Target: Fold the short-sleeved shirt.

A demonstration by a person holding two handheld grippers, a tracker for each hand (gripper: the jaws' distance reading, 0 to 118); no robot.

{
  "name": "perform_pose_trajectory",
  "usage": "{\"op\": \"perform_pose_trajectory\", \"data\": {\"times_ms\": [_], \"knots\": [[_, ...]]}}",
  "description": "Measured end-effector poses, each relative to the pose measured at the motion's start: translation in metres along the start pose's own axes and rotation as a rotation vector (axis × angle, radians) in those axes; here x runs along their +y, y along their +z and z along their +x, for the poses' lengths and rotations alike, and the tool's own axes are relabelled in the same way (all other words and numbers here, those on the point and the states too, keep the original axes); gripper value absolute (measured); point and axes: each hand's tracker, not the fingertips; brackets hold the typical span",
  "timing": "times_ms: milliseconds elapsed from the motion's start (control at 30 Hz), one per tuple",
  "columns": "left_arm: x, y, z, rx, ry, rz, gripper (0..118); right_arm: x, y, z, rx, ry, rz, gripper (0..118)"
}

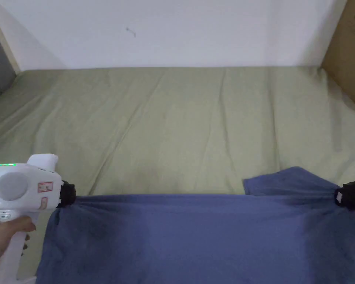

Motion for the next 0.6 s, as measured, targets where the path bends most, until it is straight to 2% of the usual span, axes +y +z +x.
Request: {"op": "perform_pose_trajectory", "data": {"times_ms": [200,300,500,600], "knots": [[-0.038,0.077,-0.001,-0.047,0.022,0.076,1,-0.033,0.065,0.005,0.004,0.010,0.055,0],[-0.073,0.111,0.003,-0.050,0.012,0.086,1,-0.073,0.102,0.009,0.021,-0.030,0.090,0],[-0.161,0.145,0.007,-0.043,-0.034,0.019,1,-0.172,0.142,0.019,-0.010,-0.015,0.010,0],[-0.200,0.147,0.010,-0.040,-0.053,-0.034,1,-0.217,0.142,0.029,-0.025,-0.045,-0.060,0]]}}
